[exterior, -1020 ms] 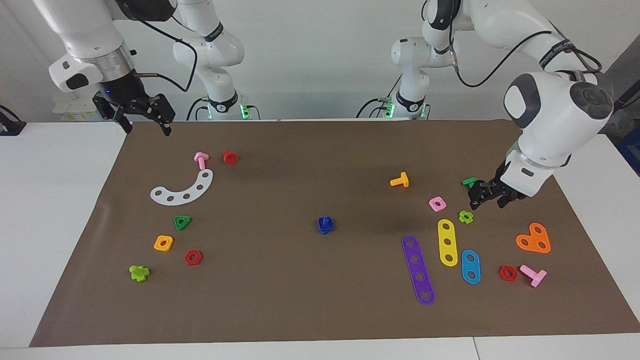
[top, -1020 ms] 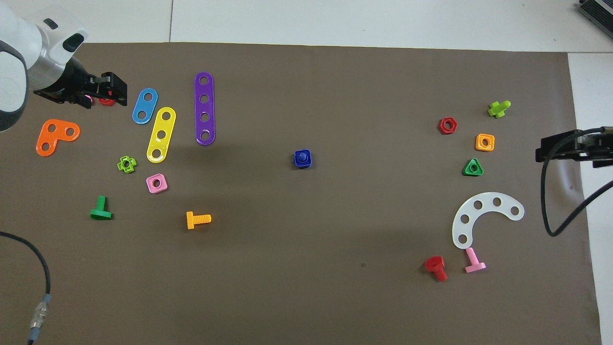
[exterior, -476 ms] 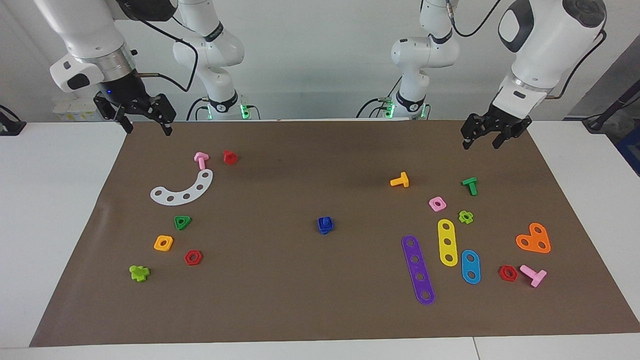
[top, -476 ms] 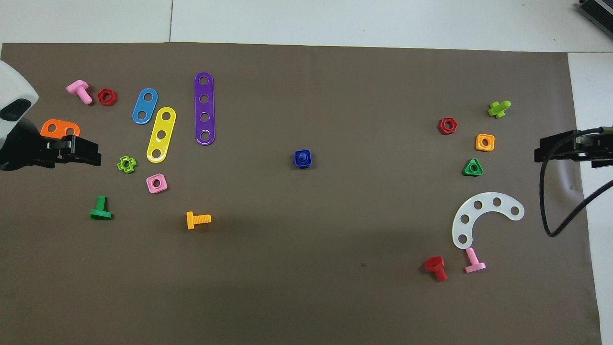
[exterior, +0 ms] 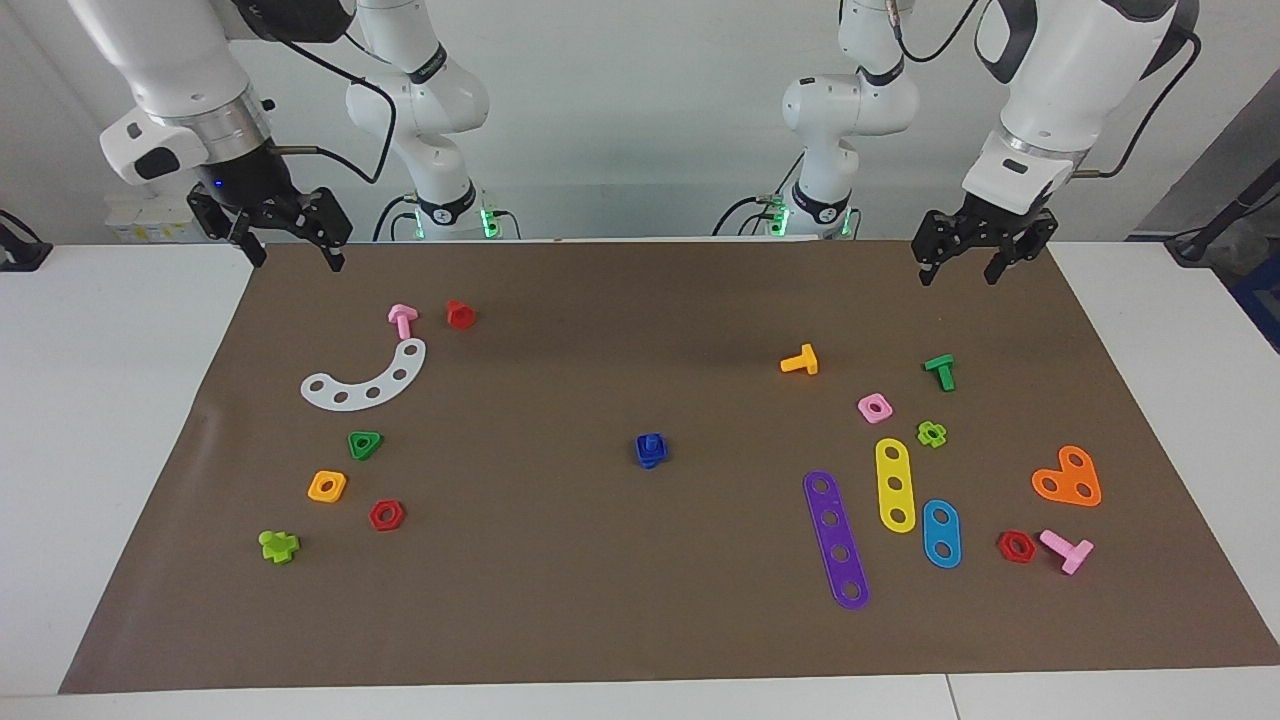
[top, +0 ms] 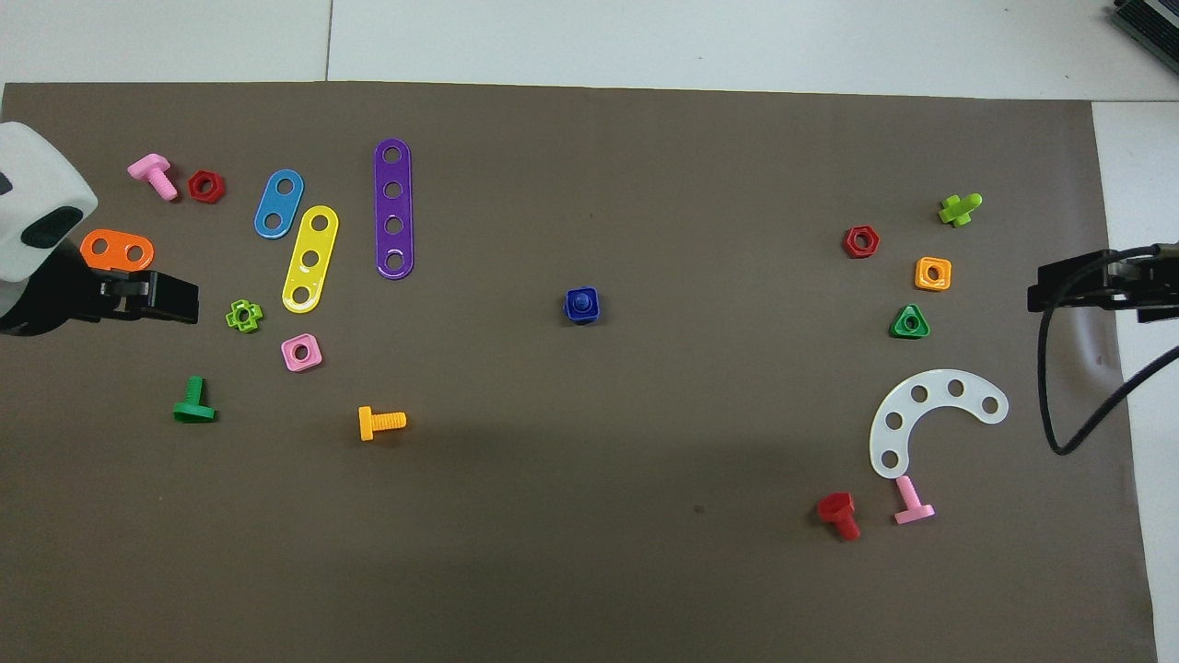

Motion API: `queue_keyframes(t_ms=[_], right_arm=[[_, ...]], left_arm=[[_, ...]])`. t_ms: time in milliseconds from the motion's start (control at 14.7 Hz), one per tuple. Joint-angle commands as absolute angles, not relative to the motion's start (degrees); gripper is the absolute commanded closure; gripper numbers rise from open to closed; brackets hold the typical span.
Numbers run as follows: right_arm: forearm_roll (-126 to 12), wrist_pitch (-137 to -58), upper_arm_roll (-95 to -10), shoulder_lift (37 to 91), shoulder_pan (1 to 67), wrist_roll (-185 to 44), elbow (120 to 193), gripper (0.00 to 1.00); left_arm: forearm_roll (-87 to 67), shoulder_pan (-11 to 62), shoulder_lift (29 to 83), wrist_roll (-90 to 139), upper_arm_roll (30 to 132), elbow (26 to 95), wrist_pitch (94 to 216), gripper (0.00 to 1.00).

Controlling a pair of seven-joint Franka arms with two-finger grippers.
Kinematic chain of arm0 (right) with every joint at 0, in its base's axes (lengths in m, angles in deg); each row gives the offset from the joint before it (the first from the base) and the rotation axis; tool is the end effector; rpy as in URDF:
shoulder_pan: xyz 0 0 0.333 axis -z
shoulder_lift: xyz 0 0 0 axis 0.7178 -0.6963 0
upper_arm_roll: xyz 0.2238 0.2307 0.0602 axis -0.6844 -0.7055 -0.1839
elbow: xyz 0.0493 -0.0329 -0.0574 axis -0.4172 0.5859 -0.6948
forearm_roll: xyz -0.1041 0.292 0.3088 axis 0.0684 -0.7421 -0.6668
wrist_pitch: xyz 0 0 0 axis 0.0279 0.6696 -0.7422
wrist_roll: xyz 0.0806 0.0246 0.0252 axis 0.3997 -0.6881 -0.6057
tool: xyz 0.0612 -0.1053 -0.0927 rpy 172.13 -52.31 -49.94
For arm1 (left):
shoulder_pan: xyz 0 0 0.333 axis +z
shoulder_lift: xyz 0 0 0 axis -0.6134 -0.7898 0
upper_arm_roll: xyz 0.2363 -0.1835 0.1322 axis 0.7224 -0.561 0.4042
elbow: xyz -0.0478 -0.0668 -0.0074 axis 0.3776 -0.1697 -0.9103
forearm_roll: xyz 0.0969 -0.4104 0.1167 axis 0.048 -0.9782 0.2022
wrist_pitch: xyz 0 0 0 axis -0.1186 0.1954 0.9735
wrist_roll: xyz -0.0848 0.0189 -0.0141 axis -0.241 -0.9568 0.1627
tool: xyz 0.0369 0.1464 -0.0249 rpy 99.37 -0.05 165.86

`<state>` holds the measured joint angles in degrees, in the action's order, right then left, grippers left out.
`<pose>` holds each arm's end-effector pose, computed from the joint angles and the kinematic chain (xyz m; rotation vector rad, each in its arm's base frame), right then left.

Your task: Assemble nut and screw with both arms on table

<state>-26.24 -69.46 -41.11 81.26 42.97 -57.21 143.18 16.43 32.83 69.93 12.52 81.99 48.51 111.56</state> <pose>0.5891 -0.0107 0.6072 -3.1348 0.1806 -0.0261 0.5821 -0.0737 0.5740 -3.1208 0.1192 -0.0492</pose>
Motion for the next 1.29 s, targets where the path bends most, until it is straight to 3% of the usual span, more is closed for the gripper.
queue_keyframes(t_ms=[0, 476, 1224], right_arm=[[-27.38, -69.91, -41.37, 82.57, 43.32, -57.47, 144.49, 0.00], [-27.38, -71.50, -41.37, 82.48, 43.32, -57.21, 144.75, 0.00], [-27.38, -71.14, -41.37, 82.65, 43.85, -57.56, 144.84, 0.00]], left_arm=[[17.94, 32.56, 70.73, 11.97, 82.46, 49.35, 113.67, 0.05], [17.06, 35.46, 67.04, 10.47, 83.61, 41.88, 107.96, 0.03], [15.31, 34.85, 66.51, 7.75, 83.25, 43.28, 109.45, 0.02]])
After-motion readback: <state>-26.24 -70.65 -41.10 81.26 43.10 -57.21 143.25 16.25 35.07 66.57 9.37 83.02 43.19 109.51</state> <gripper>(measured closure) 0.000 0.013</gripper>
